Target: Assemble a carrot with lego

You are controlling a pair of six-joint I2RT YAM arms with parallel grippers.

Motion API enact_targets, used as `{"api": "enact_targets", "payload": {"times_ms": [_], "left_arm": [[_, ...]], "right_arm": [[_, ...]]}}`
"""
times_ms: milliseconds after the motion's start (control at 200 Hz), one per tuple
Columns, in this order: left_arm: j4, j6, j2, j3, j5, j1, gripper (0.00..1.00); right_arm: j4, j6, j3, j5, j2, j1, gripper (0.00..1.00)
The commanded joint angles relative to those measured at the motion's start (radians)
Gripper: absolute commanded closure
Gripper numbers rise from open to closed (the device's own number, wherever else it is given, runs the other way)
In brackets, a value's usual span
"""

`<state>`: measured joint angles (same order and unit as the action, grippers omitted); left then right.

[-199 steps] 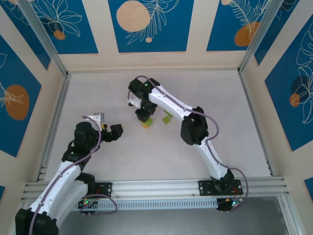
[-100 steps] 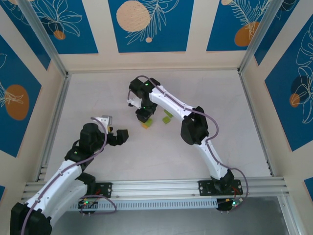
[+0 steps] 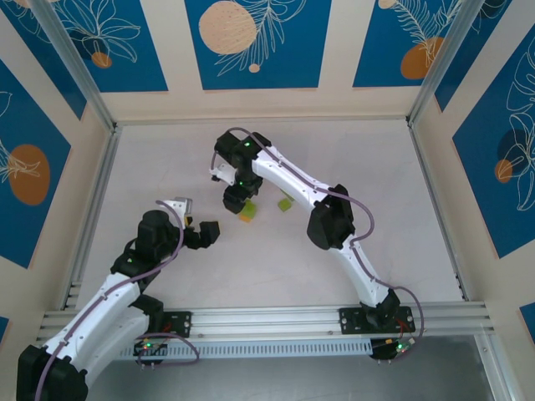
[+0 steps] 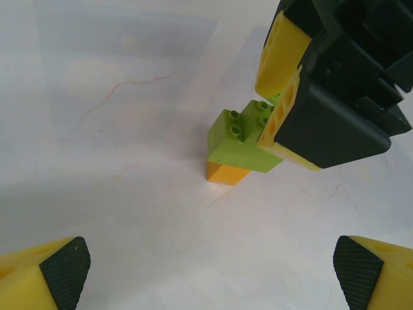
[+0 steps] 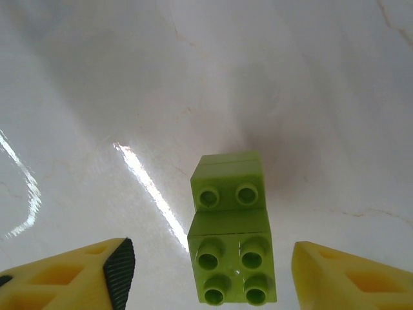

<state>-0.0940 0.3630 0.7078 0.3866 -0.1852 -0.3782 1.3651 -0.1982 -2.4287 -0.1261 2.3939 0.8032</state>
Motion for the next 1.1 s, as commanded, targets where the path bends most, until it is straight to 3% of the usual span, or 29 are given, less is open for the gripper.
{"api": "enact_targets", "payload": {"times_ms": [0,165,370,600,1095], "left_arm": [[-0.008,-0.018,-0.011,0.012,0.009,-0.012,0.01],[-0.006,-0.021,-0.006,0.011,0.004,-0.014,0.01],[-0.002,-0.026,0.002,0.012,0.009,-0.019,0.01],[-0.004,-0.026,0.001,0.012,0.013,-0.021,0.01],[0.003,-0.029,0.013,0.014,0.007,-0.024,0.01]], "right_arm": [[0.052,-0.096,-0.037,0.051,-0.035,-0.016,0.31],[-0.008,0.034,0.005,0.024,-0.131,-0.086,0.29],[-0.116,0.197,0.240,-0.077,-0.203,-0.232,0.31],[-0.221,0.184,0.382,-0.069,-0.186,-0.304,0.33],[-0.250,0.102,0.408,-0.056,-0.061,-0.344,0.33]]}}
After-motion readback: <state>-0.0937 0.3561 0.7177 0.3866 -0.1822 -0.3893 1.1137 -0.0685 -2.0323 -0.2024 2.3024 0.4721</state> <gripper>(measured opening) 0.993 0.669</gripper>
